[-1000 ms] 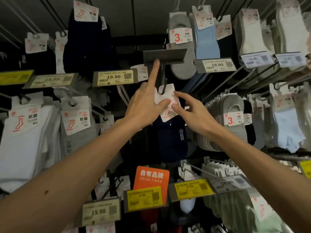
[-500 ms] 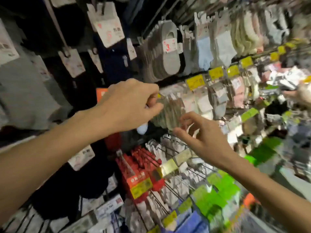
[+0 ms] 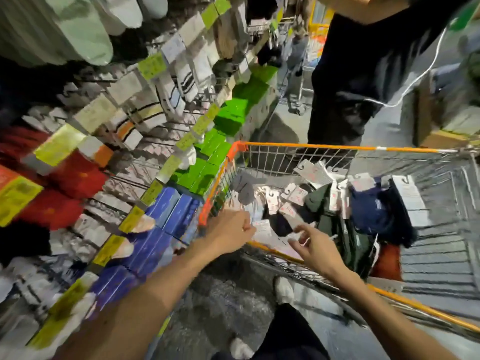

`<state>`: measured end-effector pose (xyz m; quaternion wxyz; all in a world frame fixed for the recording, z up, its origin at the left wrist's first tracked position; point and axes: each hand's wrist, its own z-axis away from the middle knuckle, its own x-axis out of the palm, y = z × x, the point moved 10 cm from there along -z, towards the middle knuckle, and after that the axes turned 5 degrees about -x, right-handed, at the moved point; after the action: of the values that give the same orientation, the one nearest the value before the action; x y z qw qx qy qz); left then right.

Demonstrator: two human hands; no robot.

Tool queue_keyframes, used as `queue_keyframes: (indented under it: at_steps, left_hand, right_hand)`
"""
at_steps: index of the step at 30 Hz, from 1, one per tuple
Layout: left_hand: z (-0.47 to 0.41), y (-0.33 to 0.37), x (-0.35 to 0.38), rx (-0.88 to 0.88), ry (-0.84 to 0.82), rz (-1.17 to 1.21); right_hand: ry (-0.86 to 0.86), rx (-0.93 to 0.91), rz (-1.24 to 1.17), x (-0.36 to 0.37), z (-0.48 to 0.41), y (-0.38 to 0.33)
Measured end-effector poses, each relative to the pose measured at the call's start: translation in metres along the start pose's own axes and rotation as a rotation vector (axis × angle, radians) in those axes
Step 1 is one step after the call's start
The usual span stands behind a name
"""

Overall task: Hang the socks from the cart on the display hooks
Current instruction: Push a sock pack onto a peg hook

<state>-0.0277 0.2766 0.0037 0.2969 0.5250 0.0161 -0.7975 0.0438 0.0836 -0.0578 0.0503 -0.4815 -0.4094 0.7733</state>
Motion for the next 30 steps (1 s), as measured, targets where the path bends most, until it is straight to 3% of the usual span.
queue_keyframes:
  at_steps: [4, 11, 14, 17, 21, 26, 30]
  left_hand:
    - [-0.072, 0.012, 0.068, -0.112, -0.149, 0.238]
    - [-0.169, 0.097, 0.156, -0.13, -0.315, 0.483]
    - [-0.189, 0.15, 0.179, -0.098, -0.404, 0.622]
    - [-0.217, 0.182, 0.183, -0.126, -0.313, 0.723]
    - [-0.252, 0.205, 0.176, -0.083, -0.215, 0.62]
    - [-0.287, 0.213, 0.194, -0.124, -0.308, 0.541]
    - [-0.296, 0.219, 0.213, -0.117, -0.369, 0.58]
  right_hand:
    - [0.073, 0.139, 0.047, -0.027, -0.025, 0.079]
    - [0.393, 0.288, 0.364, -0.136, -0.057, 0.167]
    - [0.329, 0.338, 0.395, -0.155, -0.069, 0.197]
    - [0.334, 0.373, 0.396, -0.166, -0.075, 0.214]
    - [0.434, 0.472, 0.332, -0.183, -0.076, 0.232]
    - [0.243, 0.597, 0.383, -0.169, -0.083, 0.26]
    - [0.212, 0.646, 0.461, -0.175, -0.091, 0.268]
